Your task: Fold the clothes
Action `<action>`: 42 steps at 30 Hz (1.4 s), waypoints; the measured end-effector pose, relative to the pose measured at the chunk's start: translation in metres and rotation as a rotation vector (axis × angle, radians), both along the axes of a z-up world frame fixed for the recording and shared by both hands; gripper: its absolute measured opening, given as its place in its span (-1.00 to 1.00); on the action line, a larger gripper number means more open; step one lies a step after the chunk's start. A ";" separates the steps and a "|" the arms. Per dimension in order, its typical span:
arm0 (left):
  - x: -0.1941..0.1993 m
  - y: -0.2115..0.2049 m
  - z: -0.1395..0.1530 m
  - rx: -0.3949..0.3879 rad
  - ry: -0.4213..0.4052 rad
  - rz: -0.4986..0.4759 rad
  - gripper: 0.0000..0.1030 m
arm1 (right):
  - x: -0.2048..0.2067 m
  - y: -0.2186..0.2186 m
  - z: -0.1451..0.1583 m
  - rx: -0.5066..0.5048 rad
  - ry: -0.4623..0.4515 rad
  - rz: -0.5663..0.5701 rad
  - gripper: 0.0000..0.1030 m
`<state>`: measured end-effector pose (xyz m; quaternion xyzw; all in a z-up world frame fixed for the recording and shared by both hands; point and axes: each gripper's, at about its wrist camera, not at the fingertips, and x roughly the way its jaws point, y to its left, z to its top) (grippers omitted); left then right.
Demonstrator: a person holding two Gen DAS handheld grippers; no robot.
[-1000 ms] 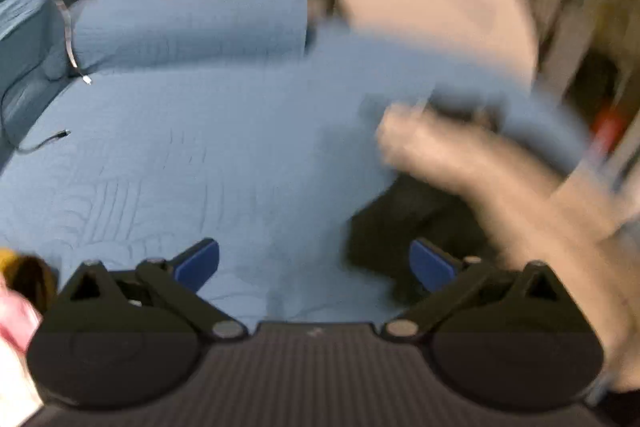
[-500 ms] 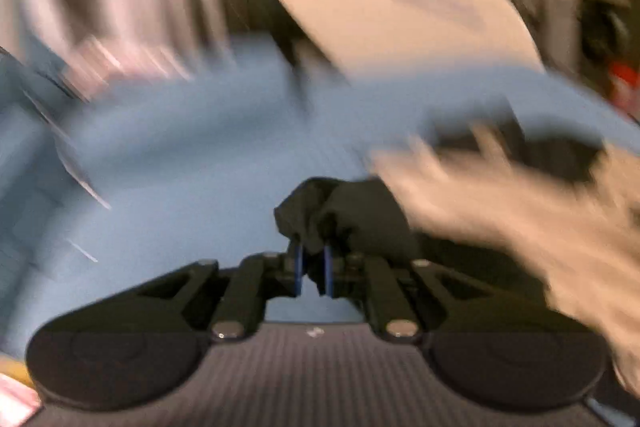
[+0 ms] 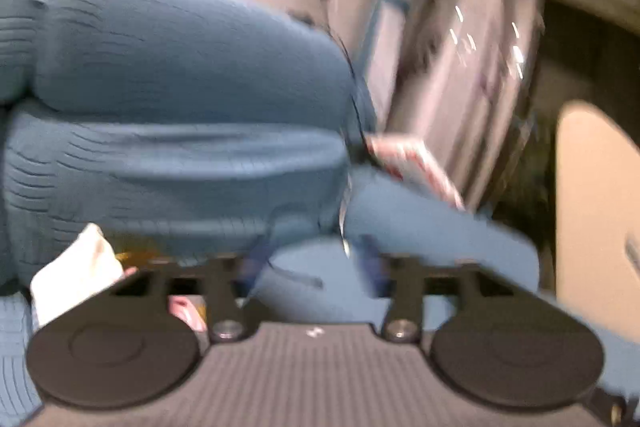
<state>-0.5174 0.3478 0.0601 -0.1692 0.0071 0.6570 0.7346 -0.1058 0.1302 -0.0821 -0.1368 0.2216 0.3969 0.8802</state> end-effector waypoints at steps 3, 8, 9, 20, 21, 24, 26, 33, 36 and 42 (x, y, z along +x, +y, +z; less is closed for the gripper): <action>0.061 0.013 0.008 -0.094 0.062 -0.327 0.99 | 0.024 -0.016 -0.001 0.059 0.064 -0.049 0.13; 0.218 0.030 -0.005 -0.251 0.172 -0.776 0.99 | 0.068 -0.055 -0.042 0.420 0.392 -0.077 0.17; 0.247 0.034 -0.011 -0.268 0.222 -0.823 0.99 | 0.075 -0.057 -0.057 0.455 0.486 -0.106 0.18; 0.463 0.044 -0.137 -0.424 0.679 -0.829 0.86 | 0.086 -0.052 -0.069 0.476 0.601 -0.122 0.23; 0.463 0.046 -0.143 -0.425 0.669 -0.842 0.65 | 0.088 -0.052 -0.070 0.482 0.618 -0.134 0.23; 0.470 0.049 -0.158 -0.453 0.621 -0.896 -0.40 | 0.093 -0.051 -0.073 0.475 0.647 -0.145 0.23; 0.476 0.048 -0.154 -0.439 0.626 -0.918 -0.69 | 0.092 -0.049 -0.073 0.467 0.645 -0.142 0.23; 0.481 0.058 -0.102 -0.203 0.483 -0.823 -0.77 | 0.091 -0.052 -0.074 0.471 0.638 -0.149 0.23; 0.511 0.069 -0.111 -0.285 0.676 -0.850 -0.36 | 0.090 -0.053 -0.075 0.469 0.633 -0.156 0.23; 0.483 0.071 -0.124 -0.374 0.622 -0.832 0.50 | 0.091 -0.053 -0.076 0.465 0.627 -0.161 0.23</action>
